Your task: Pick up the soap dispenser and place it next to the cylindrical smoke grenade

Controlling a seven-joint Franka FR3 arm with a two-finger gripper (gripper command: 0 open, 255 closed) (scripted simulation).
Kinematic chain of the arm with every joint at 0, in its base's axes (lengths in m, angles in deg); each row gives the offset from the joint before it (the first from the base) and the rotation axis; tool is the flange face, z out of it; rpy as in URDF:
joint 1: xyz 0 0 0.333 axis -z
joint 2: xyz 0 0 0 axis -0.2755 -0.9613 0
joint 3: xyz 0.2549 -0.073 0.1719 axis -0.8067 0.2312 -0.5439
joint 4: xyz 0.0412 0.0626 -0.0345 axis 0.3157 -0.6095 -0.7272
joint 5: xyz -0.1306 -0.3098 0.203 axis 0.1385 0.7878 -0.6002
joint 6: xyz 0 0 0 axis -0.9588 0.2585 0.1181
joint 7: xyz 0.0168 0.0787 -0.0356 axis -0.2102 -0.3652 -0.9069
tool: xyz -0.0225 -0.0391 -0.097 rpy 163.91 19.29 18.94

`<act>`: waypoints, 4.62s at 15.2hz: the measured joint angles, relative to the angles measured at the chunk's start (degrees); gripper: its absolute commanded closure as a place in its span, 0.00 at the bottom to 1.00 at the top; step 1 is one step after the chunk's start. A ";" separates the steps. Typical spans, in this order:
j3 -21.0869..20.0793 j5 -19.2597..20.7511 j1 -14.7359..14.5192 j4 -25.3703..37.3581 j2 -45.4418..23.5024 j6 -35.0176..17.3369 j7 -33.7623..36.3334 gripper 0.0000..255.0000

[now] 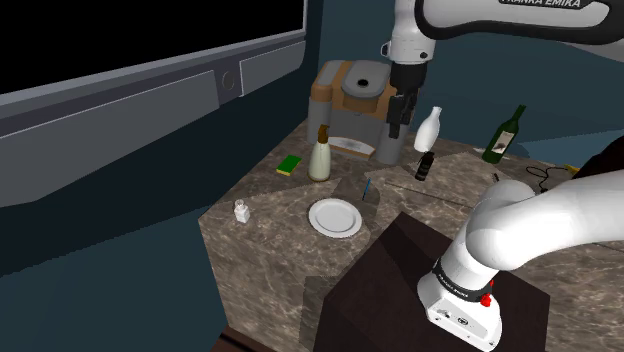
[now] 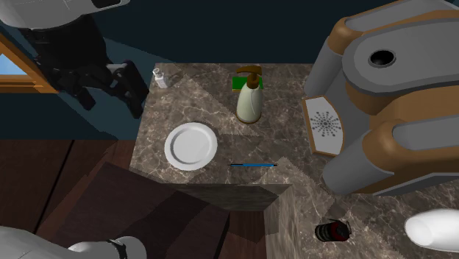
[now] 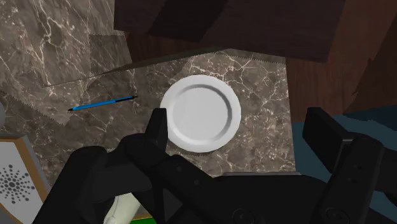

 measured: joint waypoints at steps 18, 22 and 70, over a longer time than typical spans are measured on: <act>3.56 -2.30 4.58 12.84 -30.86 -20.83 9.04 0.00; 4.54 -3.57 5.43 18.96 -39.18 -23.74 10.97 0.00; 7.93 -10.21 10.80 47.54 -67.87 -25.99 15.53 1.00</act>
